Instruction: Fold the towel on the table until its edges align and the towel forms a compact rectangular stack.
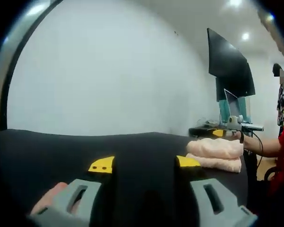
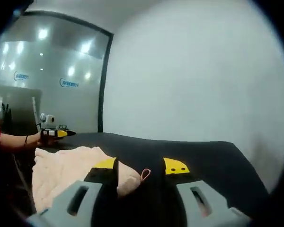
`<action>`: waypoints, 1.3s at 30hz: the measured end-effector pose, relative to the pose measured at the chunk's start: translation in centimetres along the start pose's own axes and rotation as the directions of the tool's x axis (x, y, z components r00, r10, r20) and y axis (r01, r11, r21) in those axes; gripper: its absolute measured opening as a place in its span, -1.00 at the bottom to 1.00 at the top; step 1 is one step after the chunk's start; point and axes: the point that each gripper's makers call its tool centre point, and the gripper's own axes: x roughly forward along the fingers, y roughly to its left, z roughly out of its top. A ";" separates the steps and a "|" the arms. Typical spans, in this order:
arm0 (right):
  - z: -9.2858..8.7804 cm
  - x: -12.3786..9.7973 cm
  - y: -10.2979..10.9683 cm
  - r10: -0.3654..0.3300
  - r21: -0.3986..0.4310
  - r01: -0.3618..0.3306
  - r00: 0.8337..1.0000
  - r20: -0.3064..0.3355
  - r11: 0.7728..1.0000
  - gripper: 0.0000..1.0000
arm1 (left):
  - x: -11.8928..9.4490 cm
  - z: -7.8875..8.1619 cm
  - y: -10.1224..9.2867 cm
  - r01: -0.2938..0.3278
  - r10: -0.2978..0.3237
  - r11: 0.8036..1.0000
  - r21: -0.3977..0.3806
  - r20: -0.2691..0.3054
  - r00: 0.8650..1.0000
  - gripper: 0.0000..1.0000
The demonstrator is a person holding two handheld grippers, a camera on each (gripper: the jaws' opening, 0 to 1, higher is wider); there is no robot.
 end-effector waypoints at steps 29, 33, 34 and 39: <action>-1.3 -0.1 -2.0 -0.090 0.015 0.091 0.994 -0.061 0.996 -0.42 | 0.4 -0.7 0.6 -0.026 0.029 0.998 0.058 -0.035 0.999 -0.23; -1.3 -0.2 -1.8 -0.089 0.019 0.091 0.994 -0.058 0.996 -0.42 | 0.2 -0.7 1.1 -0.040 0.042 0.998 0.055 -0.036 0.998 -0.24; -1.3 -0.2 -1.7 -0.087 0.022 0.088 0.995 -0.057 0.996 -0.42 | 0.2 -0.6 1.1 -0.041 0.043 0.998 0.051 -0.033 0.999 -0.24; -1.4 -0.1 -1.7 -0.085 0.020 0.086 0.995 -0.055 0.996 -0.42 | 0.2 -0.7 1.2 -0.052 0.054 0.997 0.050 -0.035 0.998 -0.28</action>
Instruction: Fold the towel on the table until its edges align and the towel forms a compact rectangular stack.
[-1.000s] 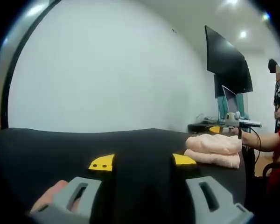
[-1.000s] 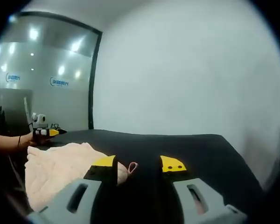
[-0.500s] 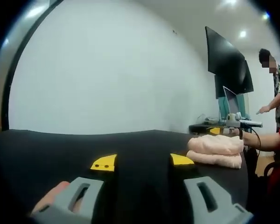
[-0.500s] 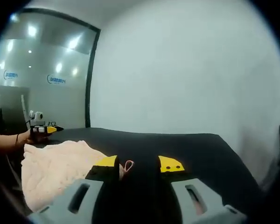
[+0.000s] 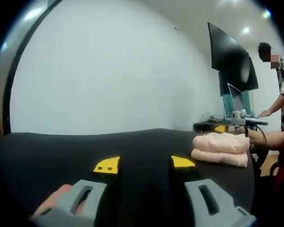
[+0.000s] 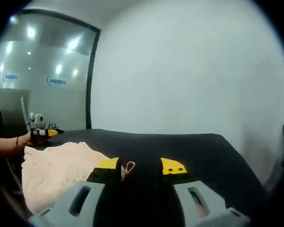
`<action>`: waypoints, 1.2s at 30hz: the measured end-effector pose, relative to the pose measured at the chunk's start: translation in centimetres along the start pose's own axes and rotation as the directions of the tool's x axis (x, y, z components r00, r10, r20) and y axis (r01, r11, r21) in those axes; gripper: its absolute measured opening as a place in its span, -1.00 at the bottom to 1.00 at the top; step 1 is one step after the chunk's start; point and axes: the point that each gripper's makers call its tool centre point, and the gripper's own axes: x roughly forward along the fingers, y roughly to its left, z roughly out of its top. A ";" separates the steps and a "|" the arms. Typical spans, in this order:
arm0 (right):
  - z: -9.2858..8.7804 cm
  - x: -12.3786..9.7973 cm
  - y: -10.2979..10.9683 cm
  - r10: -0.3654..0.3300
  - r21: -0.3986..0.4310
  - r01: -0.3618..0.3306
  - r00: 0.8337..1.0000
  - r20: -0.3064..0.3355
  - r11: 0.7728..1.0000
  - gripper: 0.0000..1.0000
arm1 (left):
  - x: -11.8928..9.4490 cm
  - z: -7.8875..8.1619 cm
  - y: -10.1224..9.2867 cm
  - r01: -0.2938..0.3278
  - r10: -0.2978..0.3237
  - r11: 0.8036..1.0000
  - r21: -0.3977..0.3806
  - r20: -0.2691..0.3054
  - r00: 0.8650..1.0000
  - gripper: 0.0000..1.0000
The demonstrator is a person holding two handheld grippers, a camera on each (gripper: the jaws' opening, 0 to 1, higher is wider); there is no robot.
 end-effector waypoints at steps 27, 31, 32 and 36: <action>-0.3 0.0 -0.4 -0.005 0.009 0.005 1.000 -0.005 1.000 -0.43 | 0.1 -0.1 0.1 -0.009 0.009 1.000 0.000 -0.005 1.000 -0.30; -0.3 0.2 -0.6 -0.002 0.009 0.002 1.000 -0.003 1.000 -0.43 | 0.2 -0.2 0.1 -0.006 0.006 1.000 0.005 -0.008 1.000 -0.30; -0.2 0.2 -0.6 -0.001 0.007 0.001 1.000 -0.001 1.000 -0.43 | 0.2 -0.2 0.1 -0.005 0.005 1.000 0.006 -0.009 1.000 -0.30; -0.2 0.2 -0.4 0.005 0.008 -0.005 1.000 0.001 1.000 -0.43 | 0.1 -0.2 0.2 -0.008 0.008 1.000 0.006 -0.010 1.000 -0.30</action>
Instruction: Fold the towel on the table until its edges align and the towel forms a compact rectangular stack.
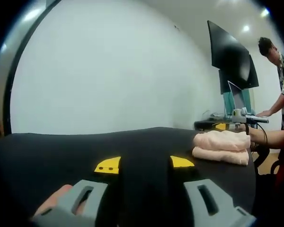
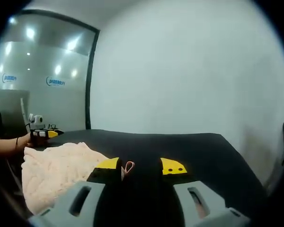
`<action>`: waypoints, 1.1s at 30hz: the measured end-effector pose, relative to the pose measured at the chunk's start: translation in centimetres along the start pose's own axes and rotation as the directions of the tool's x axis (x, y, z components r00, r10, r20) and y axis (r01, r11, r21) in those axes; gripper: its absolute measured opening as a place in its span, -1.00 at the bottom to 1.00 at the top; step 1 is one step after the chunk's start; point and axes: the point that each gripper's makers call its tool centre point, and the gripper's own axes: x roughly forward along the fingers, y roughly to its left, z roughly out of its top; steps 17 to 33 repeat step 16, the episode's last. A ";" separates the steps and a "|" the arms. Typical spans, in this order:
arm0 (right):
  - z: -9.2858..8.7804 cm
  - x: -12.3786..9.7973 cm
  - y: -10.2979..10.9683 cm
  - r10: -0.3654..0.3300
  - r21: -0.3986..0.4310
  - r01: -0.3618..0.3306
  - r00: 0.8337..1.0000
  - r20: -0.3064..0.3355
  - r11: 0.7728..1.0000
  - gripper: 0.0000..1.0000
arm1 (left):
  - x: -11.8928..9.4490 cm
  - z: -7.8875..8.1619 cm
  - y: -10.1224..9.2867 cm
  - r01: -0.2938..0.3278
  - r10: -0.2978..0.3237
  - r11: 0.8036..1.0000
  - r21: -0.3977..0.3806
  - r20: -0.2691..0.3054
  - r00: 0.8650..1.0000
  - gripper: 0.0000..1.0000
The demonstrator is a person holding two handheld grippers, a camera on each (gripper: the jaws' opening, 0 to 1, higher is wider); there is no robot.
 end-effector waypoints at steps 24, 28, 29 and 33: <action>0.0 -0.1 0.1 -0.001 -0.004 0.001 1.000 -0.004 1.000 -0.43 | 0.0 -0.1 0.0 -0.004 0.004 1.000 0.002 -0.004 1.000 -0.31; 0.0 -0.1 0.1 -0.001 -0.004 0.001 1.000 -0.004 1.000 -0.43 | 0.0 -0.1 0.0 -0.004 0.004 1.000 0.002 -0.004 1.000 -0.31; 0.0 -0.1 0.1 -0.001 -0.004 0.001 1.000 -0.004 1.000 -0.43 | 0.0 -0.1 0.0 -0.004 0.004 1.000 0.002 -0.004 1.000 -0.31; 0.0 -0.1 0.1 -0.001 -0.004 0.001 1.000 -0.004 1.000 -0.43 | 0.0 -0.1 0.0 -0.004 0.004 1.000 0.002 -0.004 1.000 -0.31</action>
